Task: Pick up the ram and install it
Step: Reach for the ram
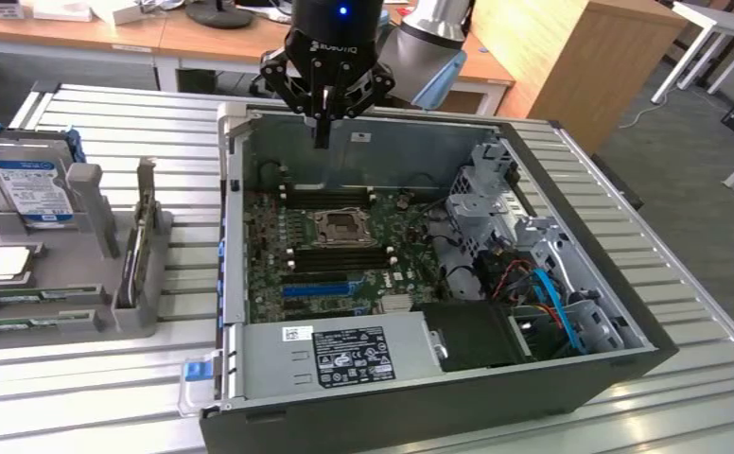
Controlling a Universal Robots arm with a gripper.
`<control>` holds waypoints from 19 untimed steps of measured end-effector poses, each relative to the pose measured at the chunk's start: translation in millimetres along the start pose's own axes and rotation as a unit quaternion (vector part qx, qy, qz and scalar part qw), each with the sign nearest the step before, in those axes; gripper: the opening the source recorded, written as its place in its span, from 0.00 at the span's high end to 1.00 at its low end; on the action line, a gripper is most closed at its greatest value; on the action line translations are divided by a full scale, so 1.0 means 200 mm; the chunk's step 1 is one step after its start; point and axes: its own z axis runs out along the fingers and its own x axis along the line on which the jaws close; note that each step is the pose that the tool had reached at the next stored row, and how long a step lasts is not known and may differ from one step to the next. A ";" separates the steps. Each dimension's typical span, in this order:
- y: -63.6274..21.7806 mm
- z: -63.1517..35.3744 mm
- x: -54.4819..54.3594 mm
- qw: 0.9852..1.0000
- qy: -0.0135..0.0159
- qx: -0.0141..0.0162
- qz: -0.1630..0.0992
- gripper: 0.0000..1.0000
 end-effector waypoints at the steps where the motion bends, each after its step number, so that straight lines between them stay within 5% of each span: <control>1: 0.000 0.000 0.00 1.000 0.000 0.000 0.000 0.89; 19: -0.011 -0.004 0.14 1.000 0.000 0.000 0.000 0.89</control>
